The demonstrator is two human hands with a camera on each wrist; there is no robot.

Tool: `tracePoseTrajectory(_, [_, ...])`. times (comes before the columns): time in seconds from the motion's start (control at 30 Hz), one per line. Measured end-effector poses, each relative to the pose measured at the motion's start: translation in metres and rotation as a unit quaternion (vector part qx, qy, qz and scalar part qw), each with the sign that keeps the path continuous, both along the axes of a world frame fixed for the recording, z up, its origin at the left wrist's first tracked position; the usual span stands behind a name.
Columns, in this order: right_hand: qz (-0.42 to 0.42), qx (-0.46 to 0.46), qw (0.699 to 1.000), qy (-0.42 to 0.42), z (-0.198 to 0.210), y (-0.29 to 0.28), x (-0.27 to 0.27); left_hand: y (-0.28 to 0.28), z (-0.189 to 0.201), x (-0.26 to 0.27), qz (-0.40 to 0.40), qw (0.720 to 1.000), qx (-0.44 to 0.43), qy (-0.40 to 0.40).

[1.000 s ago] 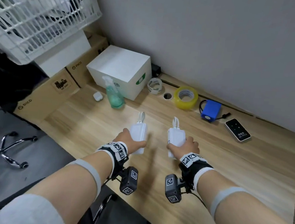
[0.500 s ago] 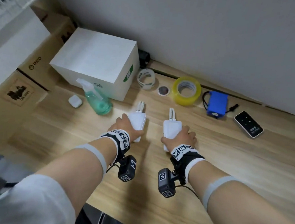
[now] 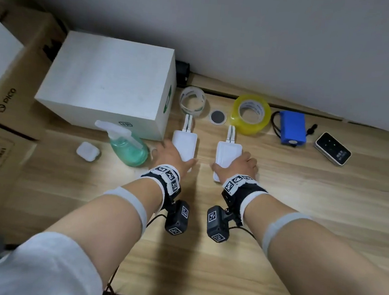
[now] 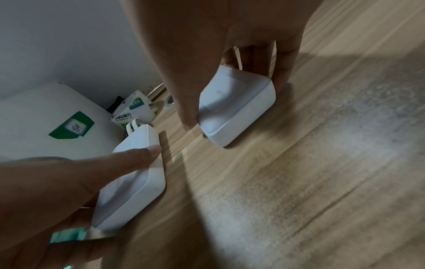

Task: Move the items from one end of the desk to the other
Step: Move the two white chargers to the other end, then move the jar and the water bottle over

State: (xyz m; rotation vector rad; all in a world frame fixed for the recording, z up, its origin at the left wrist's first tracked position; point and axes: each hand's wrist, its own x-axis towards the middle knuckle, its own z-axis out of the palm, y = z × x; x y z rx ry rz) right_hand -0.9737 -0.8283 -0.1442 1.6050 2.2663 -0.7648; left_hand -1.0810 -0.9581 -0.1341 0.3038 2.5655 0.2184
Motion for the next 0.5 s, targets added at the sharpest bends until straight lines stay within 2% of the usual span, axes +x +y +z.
tracePoseTrajectory(0.13, [-0.019,-0.001,1.0,0.012,0.012,-0.001,0.013,-0.002,0.012,0.01,0.002,1.0,0.001,-0.004])
tracePoseTrajectory(0.3, [-0.055,0.0,0.997,0.047,0.04,0.009,0.049,0.014,0.037,0.033,-0.008,0.999,0.008,0.034])
tracePoseTrajectory(0.5, [-0.125,-0.002,0.984,0.13,0.084,0.048,0.131,0.081,0.071,0.091,-0.097,0.988,0.119,-0.003])
